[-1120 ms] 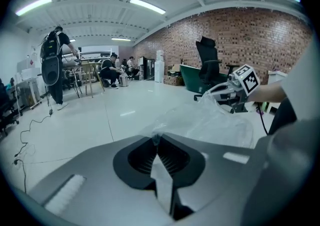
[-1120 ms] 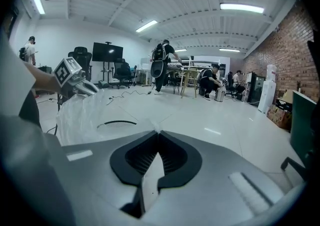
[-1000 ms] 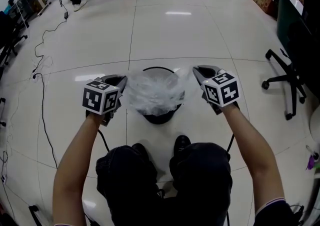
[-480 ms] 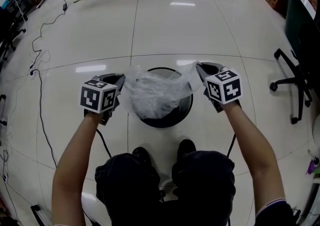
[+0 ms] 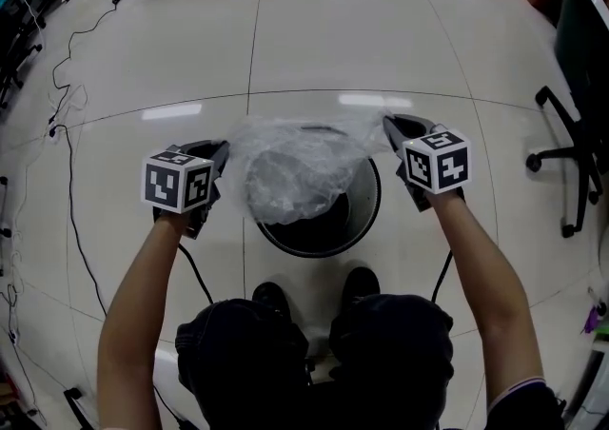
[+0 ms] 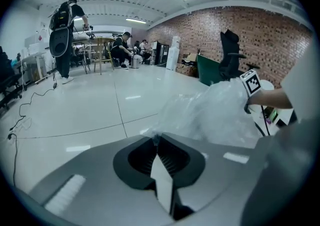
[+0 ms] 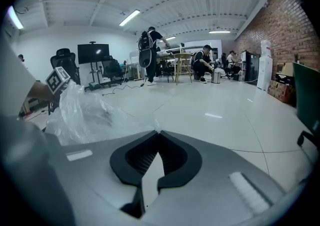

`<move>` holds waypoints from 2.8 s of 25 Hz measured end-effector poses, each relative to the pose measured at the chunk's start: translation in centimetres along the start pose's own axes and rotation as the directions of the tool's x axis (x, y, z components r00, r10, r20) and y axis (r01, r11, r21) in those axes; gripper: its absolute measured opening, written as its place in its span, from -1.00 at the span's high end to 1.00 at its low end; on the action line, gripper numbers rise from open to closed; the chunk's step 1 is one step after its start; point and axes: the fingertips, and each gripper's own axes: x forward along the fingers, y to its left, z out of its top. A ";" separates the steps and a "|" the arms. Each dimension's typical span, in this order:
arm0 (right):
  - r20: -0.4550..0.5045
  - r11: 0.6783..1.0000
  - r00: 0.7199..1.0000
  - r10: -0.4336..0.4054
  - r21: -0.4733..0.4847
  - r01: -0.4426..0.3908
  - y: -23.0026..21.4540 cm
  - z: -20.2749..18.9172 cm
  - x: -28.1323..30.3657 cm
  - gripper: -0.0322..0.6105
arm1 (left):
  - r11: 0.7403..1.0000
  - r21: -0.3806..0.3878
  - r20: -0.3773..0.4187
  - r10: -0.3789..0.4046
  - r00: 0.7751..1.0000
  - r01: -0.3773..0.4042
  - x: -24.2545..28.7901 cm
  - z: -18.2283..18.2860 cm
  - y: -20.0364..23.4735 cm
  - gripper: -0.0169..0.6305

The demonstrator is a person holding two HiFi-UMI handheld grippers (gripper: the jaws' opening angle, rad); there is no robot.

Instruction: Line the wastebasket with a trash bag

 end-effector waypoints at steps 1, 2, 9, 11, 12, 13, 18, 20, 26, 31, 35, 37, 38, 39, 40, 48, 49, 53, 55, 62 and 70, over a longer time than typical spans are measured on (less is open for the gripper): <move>-0.005 1.000 1.000 -0.001 0.006 0.001 -0.2 -0.3 0.3 0.89 | 1.000 -0.004 -0.008 0.001 1.000 -0.001 0.2 -0.4 0.3 0.91; -0.010 1.000 1.000 -0.001 0.010 0.001 -0.3 -0.5 0.5 0.89 | 1.000 -0.009 -0.017 0.002 1.000 -0.002 0.4 -0.7 0.5 0.91; -0.060 1.000 0.998 0.011 0.022 -0.009 0.1 -3.2 1.4 0.89 | 0.999 -0.030 -0.090 -0.018 0.996 0.016 1.6 -3.9 0.5 0.91; -0.076 1.000 0.997 0.013 0.023 -0.011 0.2 -3.9 1.3 0.89 | 0.999 -0.039 -0.106 -0.023 0.994 0.019 1.5 -4.8 0.5 0.91; -0.083 1.000 0.996 0.014 0.024 -0.012 0.3 -4.2 1.3 0.89 | 0.999 -0.043 -0.113 -0.026 0.993 0.021 1.5 -5.1 0.5 0.91; -0.088 1.000 0.996 0.015 0.025 -0.013 0.3 -4.5 1.2 0.89 | 0.999 -0.047 -0.118 -0.028 0.993 0.023 1.5 -5.4 0.5 0.91; -0.102 0.999 0.995 0.021 0.032 -0.018 0.6 -5.7 0.6 0.89 | 0.998 -0.049 -0.134 -0.040 0.990 0.033 1.2 -6.4 0.0 0.91; -0.105 0.999 0.994 0.022 0.033 -0.019 0.8 -6.1 0.2 0.89 | 0.998 -0.045 -0.134 -0.040 0.990 0.035 0.9 -6.6 -0.4 0.91; -0.091 0.999 0.995 0.028 0.033 -0.025 2.2 -6.4 -1.3 0.89 | 1.000 0.000 -0.130 -0.031 0.991 0.031 -0.3 -7.1 -2.0 0.91; -0.038 0.998 0.998 0.050 0.040 -0.048 3.2 -5.4 -3.4 0.71 | 1.000 0.014 -0.090 -0.013 0.996 0.014 -2.0 -6.5 -2.9 0.71; -0.002 0.997 0.999 0.047 0.057 -0.047 3.1 -4.4 -5.2 0.62 | 1.000 0.021 -0.055 -0.007 0.998 0.008 -3.9 -5.8 -3.2 0.57; 0.010 0.997 0.999 0.040 0.063 -0.041 3.0 -4.1 -6.0 0.60 | 1.000 0.030 -0.047 -0.006 0.999 0.007 -4.8 -5.4 -3.5 0.57; 0.016 0.997 0.999 0.039 0.062 -0.040 3.0 -3.8 -6.4 0.60 | 0.999 0.035 -0.044 -0.005 0.999 0.006 -5.2 -5.2 -3.6 0.57; 0.024 0.997 0.999 0.039 0.059 -0.040 3.1 -3.5 -6.7 0.60 | 0.999 0.039 -0.039 -0.004 0.999 0.005 -5.5 -5.0 -3.8 0.57; 0.032 0.998 0.999 0.041 0.055 -0.043 3.3 -3.1 -6.9 0.60 | 0.999 0.043 -0.035 -0.002 0.999 0.004 -5.9 -4.8 -3.9 0.53; 0.078 0.998 0.995 0.063 0.006 -0.064 4.7 0.4 -7.3 0.59 | 0.997 0.072 -0.003 0.030 1.000 -0.030 -7.8 -3.1 -3.7 0.31; 0.081 0.998 0.995 0.066 0.002 -0.066 4.8 0.7 -7.2 0.59 | 0.997 0.072 0.001 0.033 0.999 -0.033 -7.9 -2.8 -3.6 0.31; 0.087 0.997 0.993 0.078 -0.017 -0.077 5.5 1.9 -6.4 0.59 | 0.996 0.086 0.025 0.030 0.999 -0.032 -7.5 -1.1 -3.6 0.31; 0.087 0.996 0.992 0.089 -0.031 -0.087 5.8 2.7 -5.8 0.56 | 0.995 0.099 0.045 0.021 0.999 -0.026 -6.9 0.3 -3.7 0.31; 0.060 0.981 0.981 0.186 -0.073 -0.181 7.6 4.6 -3.4 0.31 | 0.982 0.186 0.054 -0.055 0.997 0.044 -3.7 4.3 -5.0 0.21; -0.049 0.967 0.974 0.220 -0.119 -0.224 8.9 3.1 -1.0 0.37 | 0.975 0.209 -0.013 -0.075 0.997 0.076 -0.8 3.6 -4.7 0.29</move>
